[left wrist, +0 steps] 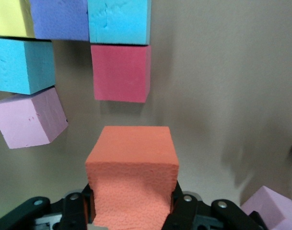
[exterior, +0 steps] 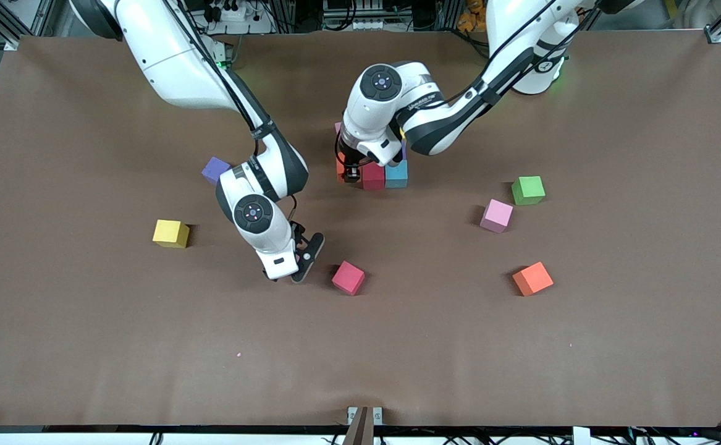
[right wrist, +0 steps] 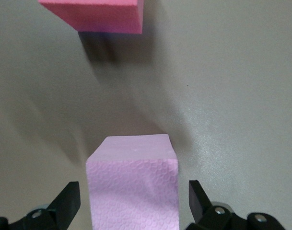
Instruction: Form number 2 with 11 blocks
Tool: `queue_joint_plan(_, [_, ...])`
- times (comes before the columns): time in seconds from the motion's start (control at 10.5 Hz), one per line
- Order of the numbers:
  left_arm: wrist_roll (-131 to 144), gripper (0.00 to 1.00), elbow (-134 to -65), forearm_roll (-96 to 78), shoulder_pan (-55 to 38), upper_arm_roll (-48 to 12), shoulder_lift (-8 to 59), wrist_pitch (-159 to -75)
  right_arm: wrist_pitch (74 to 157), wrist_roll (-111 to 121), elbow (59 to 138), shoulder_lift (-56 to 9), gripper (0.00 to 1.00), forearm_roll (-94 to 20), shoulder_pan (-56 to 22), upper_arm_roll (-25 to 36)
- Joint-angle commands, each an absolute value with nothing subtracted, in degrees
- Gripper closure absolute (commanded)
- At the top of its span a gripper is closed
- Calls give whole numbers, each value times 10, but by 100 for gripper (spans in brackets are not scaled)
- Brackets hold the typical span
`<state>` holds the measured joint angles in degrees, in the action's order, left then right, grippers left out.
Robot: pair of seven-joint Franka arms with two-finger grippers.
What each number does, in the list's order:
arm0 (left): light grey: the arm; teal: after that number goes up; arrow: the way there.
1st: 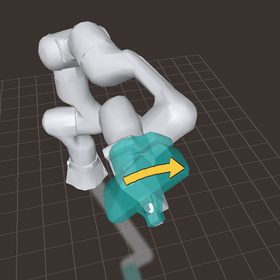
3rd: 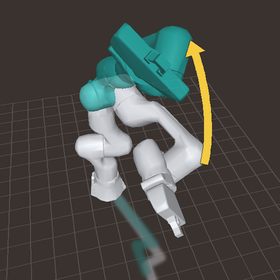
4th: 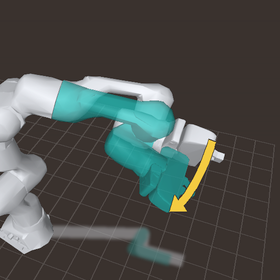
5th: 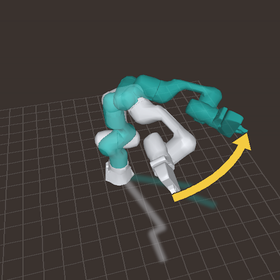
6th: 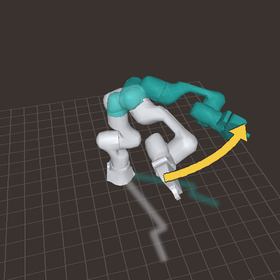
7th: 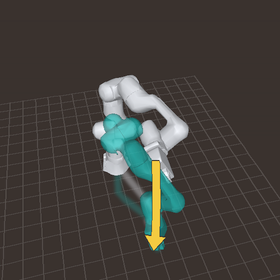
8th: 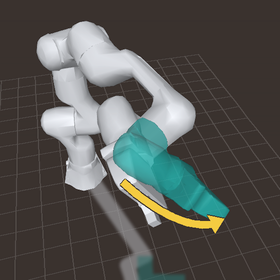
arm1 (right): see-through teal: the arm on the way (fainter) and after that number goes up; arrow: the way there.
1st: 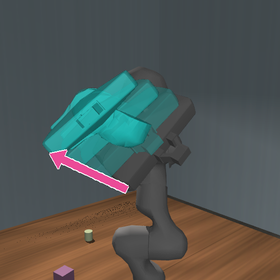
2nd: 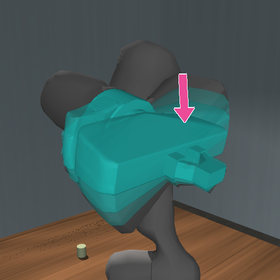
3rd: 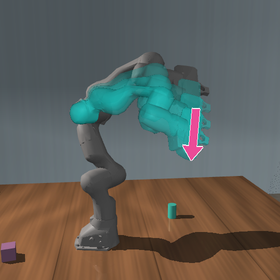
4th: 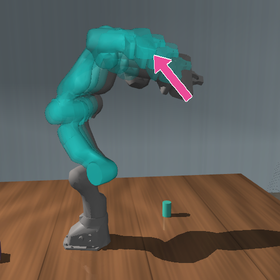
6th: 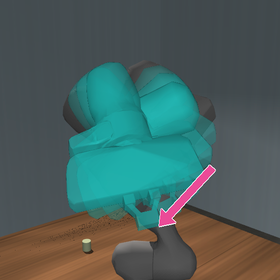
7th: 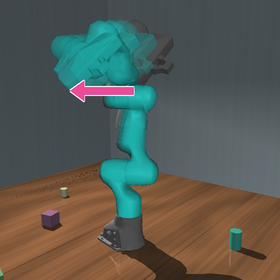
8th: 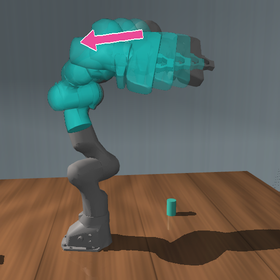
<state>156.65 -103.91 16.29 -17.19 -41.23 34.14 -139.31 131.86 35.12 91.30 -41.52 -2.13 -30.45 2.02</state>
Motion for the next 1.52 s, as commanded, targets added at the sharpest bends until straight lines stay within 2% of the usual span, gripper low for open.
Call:
queue_joint_plan(0.0, [1619, 62, -1033, 162, -223, -369, 353, -1409, 1329, 352, 912, -423, 0, -31, -295, 12])
queue_joint_plan(0.1, [1619, 62, -1032, 162, -243, -351, 364, -1414, 1329, 352, 913, -423, 0, -31, -295, 12])
queue_joint_plan(0.29, [1619, 62, -1028, 161, -285, -310, 373, -1434, 1329, 352, 913, -422, 49, -31, -294, 12])
queue_joint_plan(0.38, [1619, 62, -1027, 161, -291, -302, 379, -1441, 1329, 356, 913, -421, 53, -31, -287, 12])
queue_joint_plan(0.67, [1616, 62, -1015, 169, -295, -292, 395, -1444, 1320, 351, 909, -406, 53, -33, -261, 9])
queue_joint_plan(0.95, [1617, 62, -1016, 178, -294, -290, 401, -1444, 1291, 336, 891, -397, 53, -94, -248, 13])
queue_joint_plan(1.43, [1615, 62, -1020, 183, -294, -290, 404, -1444, 1290, 184, 893, -399, 54, -92, -241, 14])
